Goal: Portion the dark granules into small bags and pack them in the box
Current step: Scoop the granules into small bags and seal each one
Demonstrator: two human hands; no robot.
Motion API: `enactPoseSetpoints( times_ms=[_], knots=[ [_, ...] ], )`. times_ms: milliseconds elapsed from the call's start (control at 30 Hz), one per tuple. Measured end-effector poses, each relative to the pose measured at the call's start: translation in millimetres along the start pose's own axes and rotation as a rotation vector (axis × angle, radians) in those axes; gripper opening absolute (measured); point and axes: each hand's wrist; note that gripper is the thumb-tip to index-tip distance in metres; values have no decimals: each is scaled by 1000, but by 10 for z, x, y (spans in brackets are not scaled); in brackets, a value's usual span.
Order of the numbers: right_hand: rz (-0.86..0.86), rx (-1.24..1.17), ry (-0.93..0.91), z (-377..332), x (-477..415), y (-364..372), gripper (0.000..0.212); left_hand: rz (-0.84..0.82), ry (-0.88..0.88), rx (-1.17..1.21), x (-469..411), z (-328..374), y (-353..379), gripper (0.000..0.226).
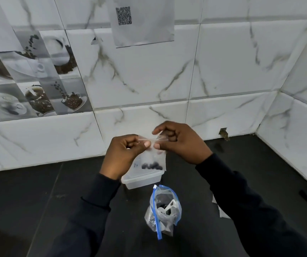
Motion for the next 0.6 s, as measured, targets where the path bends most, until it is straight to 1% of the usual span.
enactPoseSetpoints(
  times_ms=[67, 100, 200, 267, 367, 500, 533, 600],
  knots=[
    [49, -50, 51, 53, -25, -16, 40, 21, 17, 26, -6, -5, 56, 8],
    [72, -84, 96, 121, -14, -18, 40, 35, 18, 42, -7, -17, 87, 8],
    [142, -207, 230, 394, 162, 26, 19, 83, 0, 56, 35, -114, 233, 12],
    [247, -248, 301, 625, 376, 33, 22, 81, -35, 82, 109, -296, 412, 19],
    [381, -181, 342, 934, 805, -42, 23, -8, -127, 108, 342, -609, 798, 32],
    [539, -36, 465, 1388, 1510, -353, 23, -128, -251, 33, 667, -1023, 1459, 32],
    [568, -30, 502, 1506, 1691, -434, 24, -188, -275, 4, 745, -1108, 1613, 32],
    [658, -2, 602, 1753, 2068, -631, 26, -368, -321, -94, 911, -1320, 1984, 35]
  ],
)
Point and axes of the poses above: each hand's wrist, its own x-axis away from the middle knuckle, its own y-axis out of the palm, z = x × y, and after that the axes turned 9 degrees about z, right-handed
